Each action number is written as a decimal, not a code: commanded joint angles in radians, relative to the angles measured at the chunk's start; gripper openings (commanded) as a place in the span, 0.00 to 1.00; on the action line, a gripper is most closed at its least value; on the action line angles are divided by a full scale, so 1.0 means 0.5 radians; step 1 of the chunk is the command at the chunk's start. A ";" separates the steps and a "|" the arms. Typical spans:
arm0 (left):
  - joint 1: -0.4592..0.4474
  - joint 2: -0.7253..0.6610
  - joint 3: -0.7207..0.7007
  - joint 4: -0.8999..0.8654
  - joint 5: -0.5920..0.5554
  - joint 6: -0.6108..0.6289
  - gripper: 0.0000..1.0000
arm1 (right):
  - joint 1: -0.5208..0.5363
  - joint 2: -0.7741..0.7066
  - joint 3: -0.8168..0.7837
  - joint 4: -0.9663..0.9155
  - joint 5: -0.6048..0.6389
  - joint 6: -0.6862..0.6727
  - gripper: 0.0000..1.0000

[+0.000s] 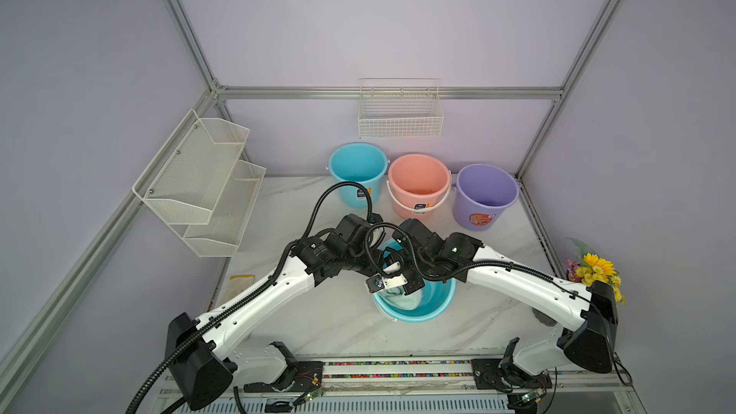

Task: Wipe the inside of the bucket with a cloth
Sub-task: Wipe the dirt from the inside of the bucket.

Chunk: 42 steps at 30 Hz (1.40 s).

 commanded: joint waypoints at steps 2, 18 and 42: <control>-0.005 -0.065 0.127 0.109 0.067 0.001 0.00 | -0.113 0.017 0.129 0.106 0.169 -0.293 0.00; -0.009 -0.038 0.149 0.109 0.076 0.006 0.00 | -0.214 -0.186 0.068 0.108 0.950 -0.524 0.00; -0.007 -0.012 0.227 0.043 -0.008 -0.036 0.00 | -0.107 -0.471 0.038 -1.162 0.306 0.148 0.00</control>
